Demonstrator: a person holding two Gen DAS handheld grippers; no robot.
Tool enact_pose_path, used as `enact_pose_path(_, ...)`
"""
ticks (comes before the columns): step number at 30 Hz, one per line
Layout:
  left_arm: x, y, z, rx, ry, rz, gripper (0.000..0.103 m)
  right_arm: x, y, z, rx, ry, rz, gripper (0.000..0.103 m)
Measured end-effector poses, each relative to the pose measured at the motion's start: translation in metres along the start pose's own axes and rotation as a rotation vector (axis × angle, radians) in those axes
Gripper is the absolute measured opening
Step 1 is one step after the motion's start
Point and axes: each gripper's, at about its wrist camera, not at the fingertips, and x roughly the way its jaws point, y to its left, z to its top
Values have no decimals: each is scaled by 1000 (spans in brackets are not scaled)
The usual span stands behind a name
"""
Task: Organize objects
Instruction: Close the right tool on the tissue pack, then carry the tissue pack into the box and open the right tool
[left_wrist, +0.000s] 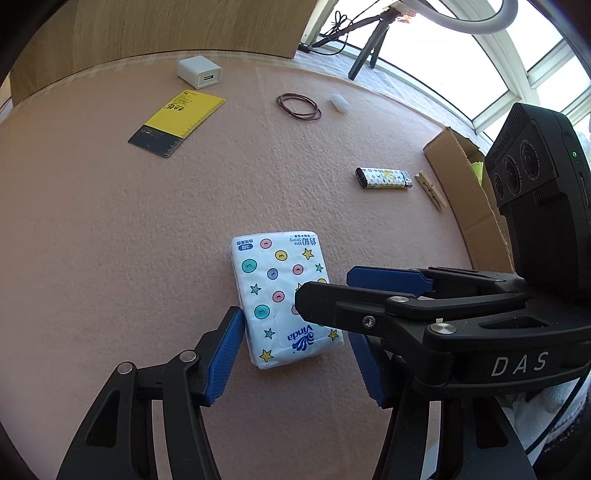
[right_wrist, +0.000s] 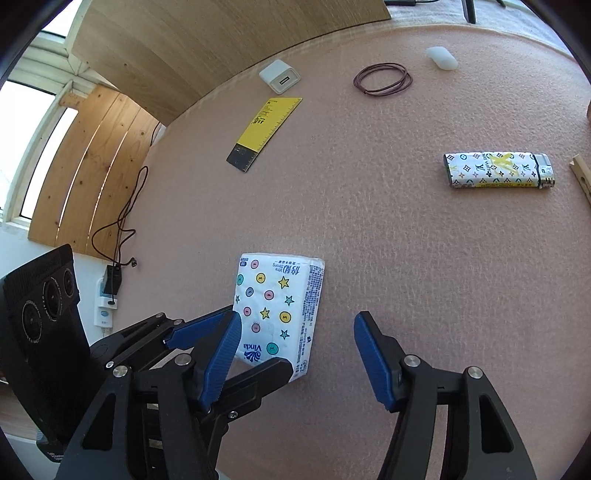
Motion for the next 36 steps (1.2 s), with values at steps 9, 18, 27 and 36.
enact_pose_path(9,0,-7,-1,17,0,-5,48,2,4,-2,-2,9,12,39)
enact_pose_path(18,-9,-40,6,79,-34,-19,48,-32,-3,-7,6,-62,-12,39)
enact_pose_path(27,-15,-107,20,204,-78,-54,47,-97,-29,-17,62,-199,-49,39)
enact_pose_path(36,-12,-175,33,323,-98,-99,47,-153,-59,-34,121,-317,-86,39)
